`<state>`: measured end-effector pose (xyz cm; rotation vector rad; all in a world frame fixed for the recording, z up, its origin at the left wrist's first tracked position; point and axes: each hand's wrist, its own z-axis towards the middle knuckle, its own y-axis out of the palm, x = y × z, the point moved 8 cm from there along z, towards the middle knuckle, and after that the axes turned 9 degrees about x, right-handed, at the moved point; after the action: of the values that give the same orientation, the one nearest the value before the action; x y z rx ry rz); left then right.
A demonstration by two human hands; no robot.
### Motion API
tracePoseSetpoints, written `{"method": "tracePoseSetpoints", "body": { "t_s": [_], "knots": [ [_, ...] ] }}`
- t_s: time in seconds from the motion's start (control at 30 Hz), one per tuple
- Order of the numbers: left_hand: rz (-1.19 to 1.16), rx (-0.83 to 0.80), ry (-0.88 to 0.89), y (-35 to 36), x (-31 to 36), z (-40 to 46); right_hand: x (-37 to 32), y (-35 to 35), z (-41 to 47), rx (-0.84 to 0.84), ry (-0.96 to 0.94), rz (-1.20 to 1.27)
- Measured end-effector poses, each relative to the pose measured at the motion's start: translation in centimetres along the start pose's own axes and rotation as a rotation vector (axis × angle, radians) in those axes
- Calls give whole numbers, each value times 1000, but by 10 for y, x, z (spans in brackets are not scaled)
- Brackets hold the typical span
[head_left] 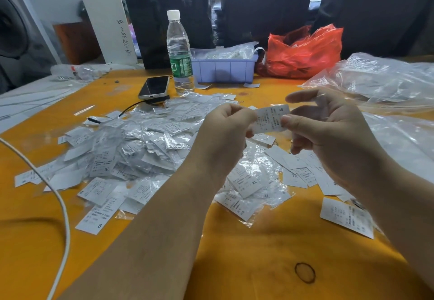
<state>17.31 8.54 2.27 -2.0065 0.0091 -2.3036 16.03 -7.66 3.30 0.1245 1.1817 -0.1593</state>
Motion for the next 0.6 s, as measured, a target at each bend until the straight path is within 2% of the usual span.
{"method": "tracePoseSetpoints", "body": {
  "t_s": [0.13, 0.3, 0.47, 0.6],
  "knots": [
    [-20, 58, 17, -7, 3, 0, 1, 0, 0, 10, 25, 1],
    [-24, 6, 24, 1, 4, -3, 1, 7, -5, -50, 25, -14],
    [31, 91, 5, -7, -1, 1, 0, 3, -3, -7, 27, 1],
    [30, 40, 0, -3, -2, 0, -1, 3, -4, -16, 20, -14]
  ]
}}
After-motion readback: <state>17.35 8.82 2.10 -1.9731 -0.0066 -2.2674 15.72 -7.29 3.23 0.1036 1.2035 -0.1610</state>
